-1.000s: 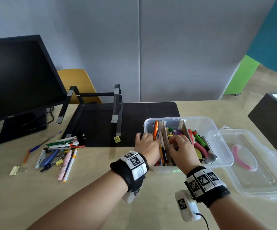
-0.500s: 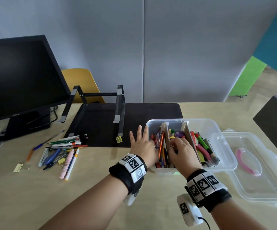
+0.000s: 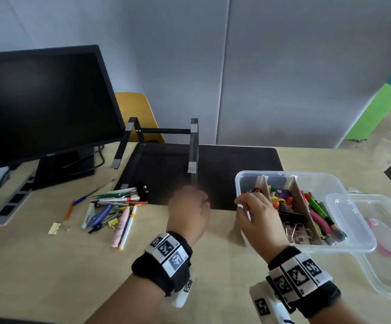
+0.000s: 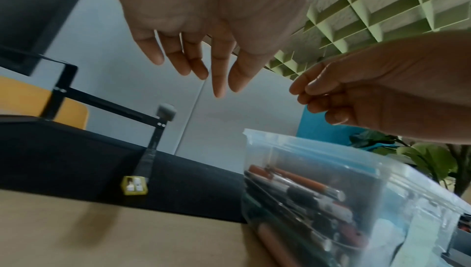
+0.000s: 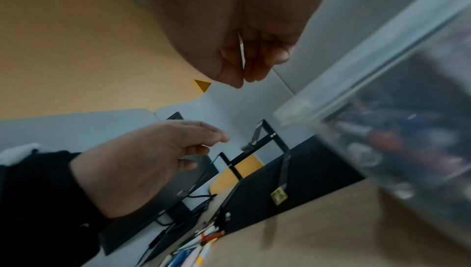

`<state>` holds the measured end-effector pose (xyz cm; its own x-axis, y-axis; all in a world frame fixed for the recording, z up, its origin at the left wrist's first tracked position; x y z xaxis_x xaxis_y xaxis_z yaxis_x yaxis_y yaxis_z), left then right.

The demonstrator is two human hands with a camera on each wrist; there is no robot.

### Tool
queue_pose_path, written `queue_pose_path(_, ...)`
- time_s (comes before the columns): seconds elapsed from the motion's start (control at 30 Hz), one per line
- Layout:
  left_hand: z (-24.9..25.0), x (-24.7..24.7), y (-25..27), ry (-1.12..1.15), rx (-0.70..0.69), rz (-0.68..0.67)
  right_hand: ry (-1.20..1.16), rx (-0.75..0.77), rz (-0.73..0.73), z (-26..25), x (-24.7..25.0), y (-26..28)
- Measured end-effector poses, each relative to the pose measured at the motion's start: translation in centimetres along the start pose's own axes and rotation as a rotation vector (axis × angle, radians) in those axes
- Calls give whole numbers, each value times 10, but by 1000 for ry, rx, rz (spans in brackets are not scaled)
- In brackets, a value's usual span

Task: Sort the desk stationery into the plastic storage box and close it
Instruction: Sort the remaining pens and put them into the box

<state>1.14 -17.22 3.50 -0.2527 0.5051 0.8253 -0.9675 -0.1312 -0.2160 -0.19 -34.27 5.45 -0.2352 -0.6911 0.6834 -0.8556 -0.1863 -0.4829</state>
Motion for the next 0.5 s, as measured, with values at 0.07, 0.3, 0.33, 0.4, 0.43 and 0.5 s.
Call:
queue_pose_path(0.07, -21, 11, 1, -48, 58, -66, -64, 3, -36, -17, -18, -4)
queue_pose_path(0.3, -115, 39, 0, -236, 269, -291, -161, -133, -372, -58, -96, -8)
queue_pose_path(0.33, -129, 42, 0, -241, 282, -300, -167, -151, -415, -63, -108, -7)
queue_pose_path(0.4, -157, 47, -2, -251, 310, -285, -170, -177, -499, -72, -132, -7)
queue_pose_path(0.43, -165, 49, -3, -249, 321, -275, -169, -184, -532, -74, -139, -6)
queue_pose_path(0.5, -186, 55, -6, -271, 343, -257, -180, -195, -576, -82, -161, -7)
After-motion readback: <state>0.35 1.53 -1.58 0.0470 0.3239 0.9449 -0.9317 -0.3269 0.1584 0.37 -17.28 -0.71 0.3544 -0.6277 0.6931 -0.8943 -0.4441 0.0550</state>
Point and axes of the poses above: each hand's wrist, its own y-axis away from the middle knuckle, its own x-axis out of the back of the hand, z = x × y, the point moved 2 cm from there along -y, towards the middle knuckle, and after that the axes turned 8 degrees about x, right-handed, at the moved point
